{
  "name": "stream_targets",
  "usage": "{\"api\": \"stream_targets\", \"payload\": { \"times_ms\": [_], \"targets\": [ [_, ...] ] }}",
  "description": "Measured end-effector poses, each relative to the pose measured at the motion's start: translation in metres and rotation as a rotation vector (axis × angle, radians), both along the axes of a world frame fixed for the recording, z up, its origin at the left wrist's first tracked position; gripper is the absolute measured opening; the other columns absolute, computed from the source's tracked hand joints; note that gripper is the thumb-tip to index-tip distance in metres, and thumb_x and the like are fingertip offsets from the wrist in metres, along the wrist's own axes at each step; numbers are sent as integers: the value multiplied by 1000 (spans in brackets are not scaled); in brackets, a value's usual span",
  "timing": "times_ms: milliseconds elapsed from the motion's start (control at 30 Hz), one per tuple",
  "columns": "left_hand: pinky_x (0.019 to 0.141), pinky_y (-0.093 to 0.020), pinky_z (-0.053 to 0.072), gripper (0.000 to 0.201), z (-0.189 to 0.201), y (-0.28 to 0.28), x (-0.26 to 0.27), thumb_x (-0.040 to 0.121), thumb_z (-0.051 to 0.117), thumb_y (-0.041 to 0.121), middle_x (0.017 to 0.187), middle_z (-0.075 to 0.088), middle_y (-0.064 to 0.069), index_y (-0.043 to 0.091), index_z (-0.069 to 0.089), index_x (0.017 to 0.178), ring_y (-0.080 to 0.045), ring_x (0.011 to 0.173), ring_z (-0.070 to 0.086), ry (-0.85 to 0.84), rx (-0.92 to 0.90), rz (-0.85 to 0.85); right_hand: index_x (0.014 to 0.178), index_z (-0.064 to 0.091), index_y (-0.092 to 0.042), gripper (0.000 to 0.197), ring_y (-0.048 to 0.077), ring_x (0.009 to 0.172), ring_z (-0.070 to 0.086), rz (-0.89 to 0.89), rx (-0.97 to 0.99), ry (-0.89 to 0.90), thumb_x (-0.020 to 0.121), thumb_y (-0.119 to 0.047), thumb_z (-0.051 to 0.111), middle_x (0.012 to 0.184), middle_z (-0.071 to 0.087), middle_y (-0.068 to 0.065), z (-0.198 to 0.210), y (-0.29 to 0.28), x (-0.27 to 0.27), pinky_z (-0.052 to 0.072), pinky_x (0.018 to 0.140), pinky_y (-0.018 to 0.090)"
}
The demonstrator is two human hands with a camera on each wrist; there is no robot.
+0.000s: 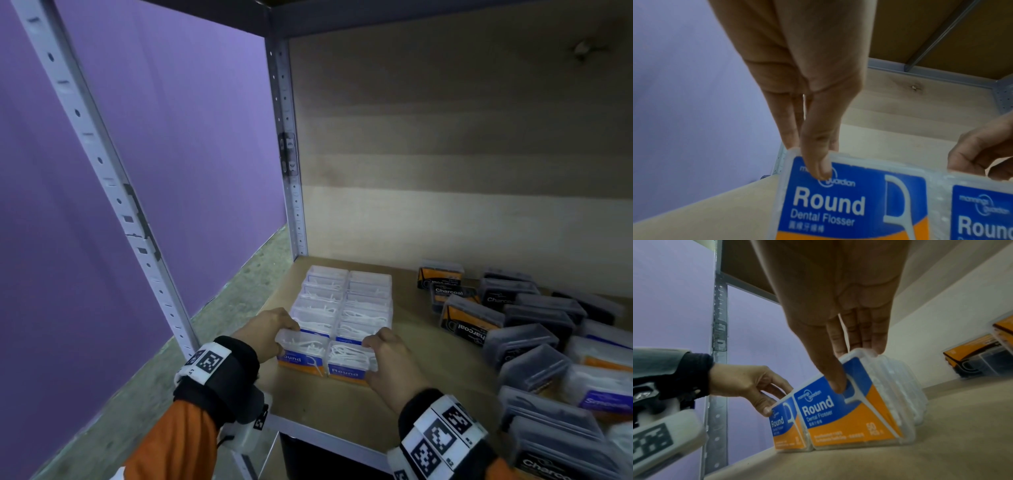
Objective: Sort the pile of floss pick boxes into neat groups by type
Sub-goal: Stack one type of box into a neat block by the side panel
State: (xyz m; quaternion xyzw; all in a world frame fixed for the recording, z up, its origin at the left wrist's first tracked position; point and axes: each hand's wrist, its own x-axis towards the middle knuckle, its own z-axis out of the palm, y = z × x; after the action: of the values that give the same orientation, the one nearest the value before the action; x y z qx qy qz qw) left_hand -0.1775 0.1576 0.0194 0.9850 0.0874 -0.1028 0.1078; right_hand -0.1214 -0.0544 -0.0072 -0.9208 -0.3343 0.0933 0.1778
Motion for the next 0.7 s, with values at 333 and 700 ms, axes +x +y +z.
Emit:
{"api": "stream_targets", "payload": {
  "times_ms": [333,700],
  "targets": [
    [95,-15,33,53,-1,3,3,86,60,3,140,43,0,19,49,136,-14,128,42,2,-12,-10,137,44,-14,44,16,128,38,29,-5,-19,93,-14,53,137,37,1,1,0,3,35,104,20],
    [82,-6,30,53,-4,4,5,88,61,6,139,41,1,16,47,139,-10,125,44,-6,-15,9,134,50,-14,40,17,125,38,57,-15,-43,94,-12,49,112,30,-5,-2,0,8,34,104,20]
  ]
}}
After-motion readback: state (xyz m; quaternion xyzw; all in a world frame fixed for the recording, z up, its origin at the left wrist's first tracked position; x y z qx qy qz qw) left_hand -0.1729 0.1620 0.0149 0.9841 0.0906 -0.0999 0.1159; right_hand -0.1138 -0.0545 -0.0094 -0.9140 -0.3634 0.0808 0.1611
